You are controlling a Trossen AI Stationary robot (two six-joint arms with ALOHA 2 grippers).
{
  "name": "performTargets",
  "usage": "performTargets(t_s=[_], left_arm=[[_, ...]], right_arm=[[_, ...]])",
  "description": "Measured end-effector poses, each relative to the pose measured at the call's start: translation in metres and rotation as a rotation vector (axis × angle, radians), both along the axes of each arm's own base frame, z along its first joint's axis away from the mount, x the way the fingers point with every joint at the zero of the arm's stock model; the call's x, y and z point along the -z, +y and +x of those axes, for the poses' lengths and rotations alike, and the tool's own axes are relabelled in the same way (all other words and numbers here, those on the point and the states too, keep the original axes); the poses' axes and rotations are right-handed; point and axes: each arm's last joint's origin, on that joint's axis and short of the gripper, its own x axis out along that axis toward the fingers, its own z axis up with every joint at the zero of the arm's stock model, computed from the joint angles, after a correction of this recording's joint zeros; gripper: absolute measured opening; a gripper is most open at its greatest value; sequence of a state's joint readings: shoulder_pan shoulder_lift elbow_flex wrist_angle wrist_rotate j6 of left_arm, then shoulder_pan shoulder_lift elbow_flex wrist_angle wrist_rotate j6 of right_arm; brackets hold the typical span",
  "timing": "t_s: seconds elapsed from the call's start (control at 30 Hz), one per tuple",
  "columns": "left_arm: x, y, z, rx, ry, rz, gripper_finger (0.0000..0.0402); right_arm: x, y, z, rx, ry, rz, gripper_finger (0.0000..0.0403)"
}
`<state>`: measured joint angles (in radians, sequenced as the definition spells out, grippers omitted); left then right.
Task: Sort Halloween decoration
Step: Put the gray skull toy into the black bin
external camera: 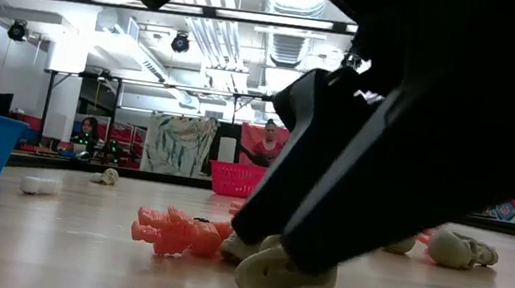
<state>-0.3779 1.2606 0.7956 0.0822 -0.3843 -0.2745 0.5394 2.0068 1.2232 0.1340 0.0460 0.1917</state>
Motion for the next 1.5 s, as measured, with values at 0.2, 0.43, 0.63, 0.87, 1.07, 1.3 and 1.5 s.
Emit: performTargets(t_s=[0.2, 0.43, 0.63, 0.87, 1.07, 1.3, 1.5], left_arm=[[0.0, 0.0, 0.0, 0.0, 0.0, 0.0, 0.0077], [0.0, 0.0, 0.0, 0.0, 0.0, 0.0, 0.0077], [0.0, 0.0, 0.0, 0.0, 0.001, 0.0, 0.0077], [0.001, 0.0, 0.0, 0.0, 0.001, 0.001, 0.0077], [0.001, 0.0, 0.0, 0.0, 0.003, 0.001, 0.0077], [0.002, 0.0, 0.0, 0.0, 0.005, 0.002, 0.0077], [0.002, 0.0, 0.0, 0.0, 0.005, 0.002, 0.0077]], right_arm=[[0.004, -0.002, 0.0, -0.008, 0.014, 0.013, 0.0174], [0.008, -0.003, -0.001, 0.002, 0.028, 0.018, 0.0172], [0.016, -0.003, 0.004, -0.011, 0.003, 0.05, 0.0171], [0.018, -0.006, 0.006, -0.018, 0.009, 0.065, 0.0171], [0.02, -0.008, 0.006, -0.003, 0.023, 0.075, 0.0167], [0.021, -0.009, 0.005, 0.001, 0.03, 0.077, 0.0118], [0.021, -0.01, 0.006, -0.009, 0.039, 0.088, 0.009]])
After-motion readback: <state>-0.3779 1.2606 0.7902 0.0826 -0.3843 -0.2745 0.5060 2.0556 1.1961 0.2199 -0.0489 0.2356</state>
